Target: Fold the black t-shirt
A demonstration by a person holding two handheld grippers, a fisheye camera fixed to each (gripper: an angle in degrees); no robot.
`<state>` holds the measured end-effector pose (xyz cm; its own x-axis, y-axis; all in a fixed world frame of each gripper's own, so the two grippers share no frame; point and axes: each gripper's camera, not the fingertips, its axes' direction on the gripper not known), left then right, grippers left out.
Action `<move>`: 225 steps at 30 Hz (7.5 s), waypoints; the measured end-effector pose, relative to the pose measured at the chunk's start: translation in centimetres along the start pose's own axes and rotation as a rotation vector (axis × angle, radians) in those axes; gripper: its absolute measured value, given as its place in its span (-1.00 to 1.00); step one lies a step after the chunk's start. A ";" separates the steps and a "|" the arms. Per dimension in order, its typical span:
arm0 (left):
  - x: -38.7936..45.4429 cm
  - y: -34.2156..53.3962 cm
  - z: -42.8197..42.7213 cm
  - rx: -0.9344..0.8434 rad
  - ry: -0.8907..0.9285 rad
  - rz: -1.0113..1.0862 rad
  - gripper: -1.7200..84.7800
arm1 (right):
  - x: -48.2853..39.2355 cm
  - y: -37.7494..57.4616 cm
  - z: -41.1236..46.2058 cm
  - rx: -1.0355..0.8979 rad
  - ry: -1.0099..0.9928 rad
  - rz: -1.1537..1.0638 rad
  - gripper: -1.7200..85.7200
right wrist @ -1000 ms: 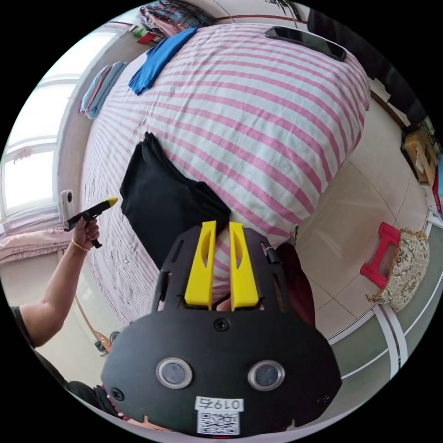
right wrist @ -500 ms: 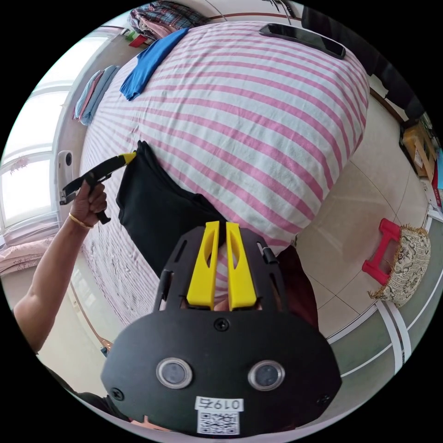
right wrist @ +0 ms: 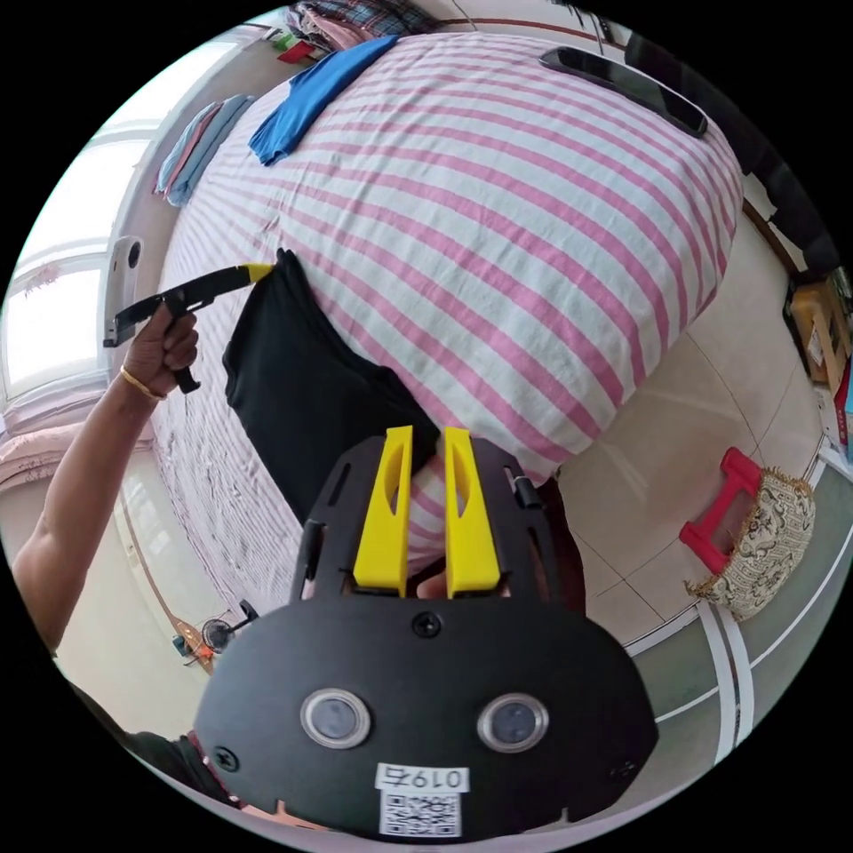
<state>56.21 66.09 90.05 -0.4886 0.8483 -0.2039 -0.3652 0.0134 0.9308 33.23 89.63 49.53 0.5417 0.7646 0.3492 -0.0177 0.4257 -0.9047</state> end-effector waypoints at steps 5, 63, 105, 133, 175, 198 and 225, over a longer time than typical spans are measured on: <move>4.4 3.4 -3.7 0.185 -0.002 -0.015 -0.94 | -0.6 2.0 -3.6 0.020 0.089 -0.085 -0.96; 74.1 22.2 -0.1 0.320 -0.498 -0.796 -0.94 | -2.9 20.8 -31.4 0.222 0.254 -1.251 -0.98; 51.7 31.2 -8.3 0.439 -0.347 -0.805 -0.94 | -6.7 14.4 -17.7 0.191 0.252 -0.853 -0.98; -3.9 38.8 -6.0 0.421 0.582 -0.725 -0.78 | 2.1 16.5 19.1 0.046 -0.870 0.418 -0.68; -26.0 41.1 -4.5 0.486 0.887 -0.529 -0.73 | -5.3 16.9 38.9 0.193 -1.052 0.408 -0.77; -24.7 38.4 -3.0 0.454 0.727 -0.638 -0.71 | -6.5 15.2 41.2 0.209 -1.055 0.449 -0.82; -24.5 32.2 1.4 0.392 0.899 -0.637 -0.89 | -6.8 5.4 34.6 0.146 -1.009 0.285 -0.95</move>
<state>57.55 46.47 125.50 -0.7474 -0.0490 -0.6625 -0.5538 0.5969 0.5806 0.37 103.50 50.77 -0.4459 0.8648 0.2308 -0.1718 0.1704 -0.9703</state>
